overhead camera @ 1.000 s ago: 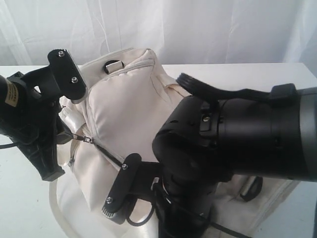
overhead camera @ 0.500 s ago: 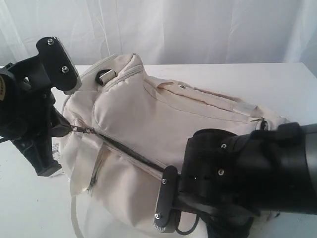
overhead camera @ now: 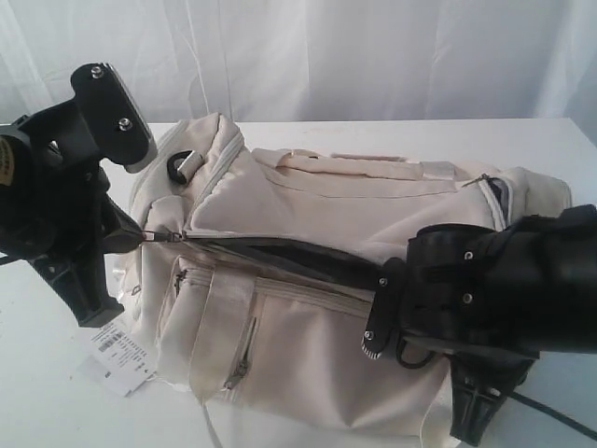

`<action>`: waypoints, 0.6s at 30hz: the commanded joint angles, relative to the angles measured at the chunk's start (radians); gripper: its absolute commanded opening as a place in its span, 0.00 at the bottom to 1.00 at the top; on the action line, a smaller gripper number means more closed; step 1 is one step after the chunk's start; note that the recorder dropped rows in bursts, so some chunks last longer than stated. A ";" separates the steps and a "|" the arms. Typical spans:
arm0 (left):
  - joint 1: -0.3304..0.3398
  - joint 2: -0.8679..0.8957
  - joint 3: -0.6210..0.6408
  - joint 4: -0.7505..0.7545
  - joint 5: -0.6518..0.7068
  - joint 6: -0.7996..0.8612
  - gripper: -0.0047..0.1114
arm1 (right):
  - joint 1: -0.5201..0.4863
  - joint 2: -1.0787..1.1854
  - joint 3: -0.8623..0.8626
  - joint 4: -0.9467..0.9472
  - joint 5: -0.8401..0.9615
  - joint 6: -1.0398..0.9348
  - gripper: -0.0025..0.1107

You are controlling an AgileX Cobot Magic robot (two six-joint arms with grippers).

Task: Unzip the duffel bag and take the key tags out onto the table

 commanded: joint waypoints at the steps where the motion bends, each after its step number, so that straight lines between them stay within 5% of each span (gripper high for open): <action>1: 0.004 -0.016 0.006 0.045 0.067 -0.004 0.04 | -0.030 -0.039 0.009 0.028 0.098 0.077 0.03; 11: 0.004 -0.016 0.006 0.021 0.052 -0.004 0.04 | -0.030 -0.221 -0.096 0.312 0.018 0.075 0.47; 18: 0.004 -0.016 0.006 -0.007 0.031 -0.004 0.04 | -0.030 -0.343 -0.170 0.455 -0.085 0.073 0.48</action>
